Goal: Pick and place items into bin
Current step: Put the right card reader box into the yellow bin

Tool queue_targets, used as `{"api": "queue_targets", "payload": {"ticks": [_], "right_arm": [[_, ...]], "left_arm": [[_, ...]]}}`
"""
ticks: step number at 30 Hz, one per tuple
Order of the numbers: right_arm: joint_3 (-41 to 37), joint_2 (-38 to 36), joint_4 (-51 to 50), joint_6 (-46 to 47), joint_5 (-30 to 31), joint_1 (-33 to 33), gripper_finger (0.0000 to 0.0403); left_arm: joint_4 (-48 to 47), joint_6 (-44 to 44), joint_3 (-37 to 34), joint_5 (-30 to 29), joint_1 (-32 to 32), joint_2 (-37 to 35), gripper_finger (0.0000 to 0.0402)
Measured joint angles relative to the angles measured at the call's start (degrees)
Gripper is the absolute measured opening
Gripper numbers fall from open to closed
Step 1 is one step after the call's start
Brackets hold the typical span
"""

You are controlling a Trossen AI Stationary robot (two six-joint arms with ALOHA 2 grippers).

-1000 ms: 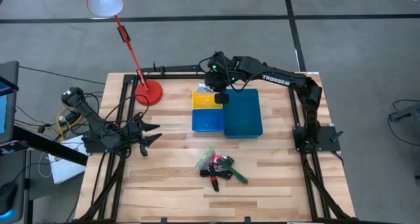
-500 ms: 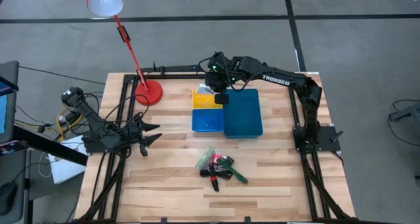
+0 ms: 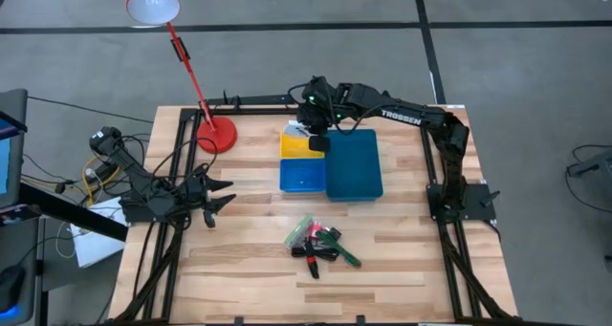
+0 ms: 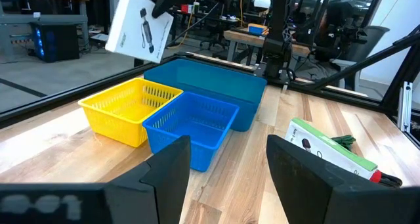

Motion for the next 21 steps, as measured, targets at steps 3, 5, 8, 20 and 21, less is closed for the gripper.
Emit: {"api": "queue_targets", "payload": {"ticks": [3,5,8,20,21], "right_arm": [[-1.13,0.01,0.47,-0.01,0.03,0.00,0.0056],[-2.03,0.01,0.78,-0.01,0.05,0.00,0.0056],[-3.25,0.01,1.20,-0.01,0.06,0.00,0.0056],[-4.59,0.01,3.86,-0.06,-0.02,-0.02,0.0056],[-4.60,0.01,3.86,-0.03,-0.22,-0.02,0.0056]], "left_arm": [[0.02,0.01,0.00,0.00,0.00,-0.02,0.0190],[0.00,0.02,0.00,0.00,0.00,-0.02,0.0190],[0.02,0.02,0.00,0.00,0.00,-0.02,0.0190],[0.00,0.02,0.01,0.00,0.00,-0.01,0.0190],[0.00,0.02,0.00,0.00,0.00,0.00,0.0190]]}}
